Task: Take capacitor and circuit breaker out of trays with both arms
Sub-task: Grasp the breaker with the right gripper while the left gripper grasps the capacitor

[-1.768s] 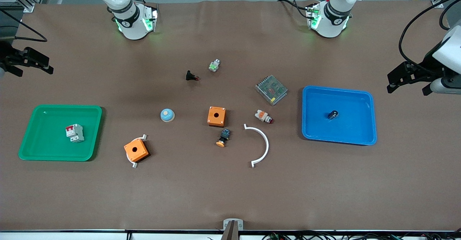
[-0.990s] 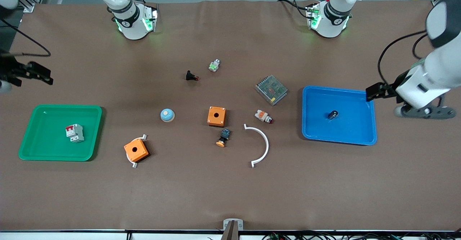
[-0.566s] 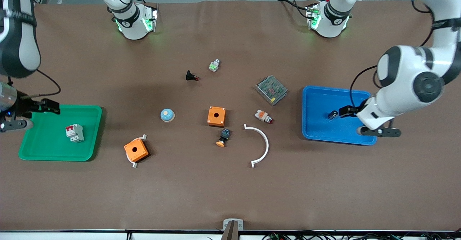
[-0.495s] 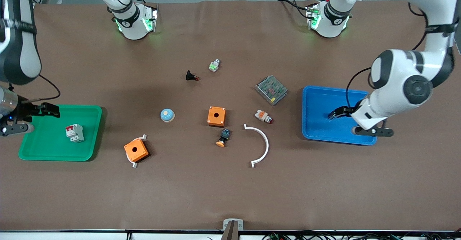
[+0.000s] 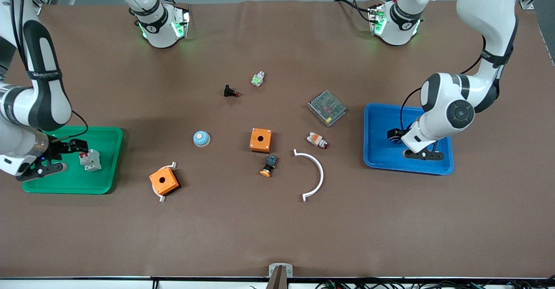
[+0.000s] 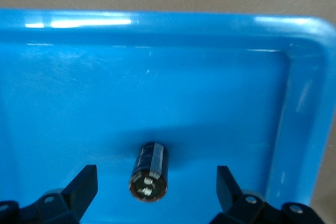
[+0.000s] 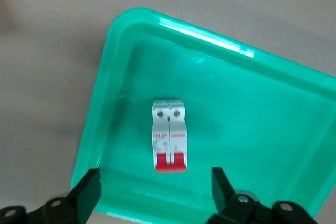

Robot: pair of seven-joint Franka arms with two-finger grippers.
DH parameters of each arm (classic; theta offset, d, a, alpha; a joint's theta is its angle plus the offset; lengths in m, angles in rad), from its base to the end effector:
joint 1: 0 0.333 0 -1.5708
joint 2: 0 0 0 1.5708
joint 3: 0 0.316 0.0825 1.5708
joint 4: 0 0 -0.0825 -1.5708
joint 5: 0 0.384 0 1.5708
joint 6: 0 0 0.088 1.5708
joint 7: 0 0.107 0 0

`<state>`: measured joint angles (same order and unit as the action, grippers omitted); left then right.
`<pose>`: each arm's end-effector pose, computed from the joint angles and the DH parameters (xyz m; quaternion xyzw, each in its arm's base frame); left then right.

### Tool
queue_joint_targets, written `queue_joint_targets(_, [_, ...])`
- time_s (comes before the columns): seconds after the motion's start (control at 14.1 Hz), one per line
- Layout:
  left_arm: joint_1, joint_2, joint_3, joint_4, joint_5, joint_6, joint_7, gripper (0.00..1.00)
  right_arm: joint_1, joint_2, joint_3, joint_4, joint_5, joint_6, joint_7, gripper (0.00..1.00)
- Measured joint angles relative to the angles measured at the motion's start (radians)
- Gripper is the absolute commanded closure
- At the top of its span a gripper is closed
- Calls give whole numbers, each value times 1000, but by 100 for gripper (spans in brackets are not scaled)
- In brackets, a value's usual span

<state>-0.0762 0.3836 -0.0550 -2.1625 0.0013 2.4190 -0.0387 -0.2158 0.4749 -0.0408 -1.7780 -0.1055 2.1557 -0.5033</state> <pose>0.5475 -0.0726 0.2066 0.9969 -0.0453 -0.0638 0.0046 0.6236 -0.1660 0.2837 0.9853 0.1554 -0.0643 0.0302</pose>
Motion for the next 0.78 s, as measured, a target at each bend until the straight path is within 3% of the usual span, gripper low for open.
queue_joint_targets(0.49, [1,16,0,-14,0,12,5,77,-12,94,-3,1,0,110,-75,19])
queue_joint_targets(0.64, [0,16,0,-13,0,6,6,95,-31,110,-5,1,0,128,-120,38])
queue_joint_targets(0.78, [-1,14,0,-6,17,-6,6,100,-52,121,-5,1,0,134,-150,63])
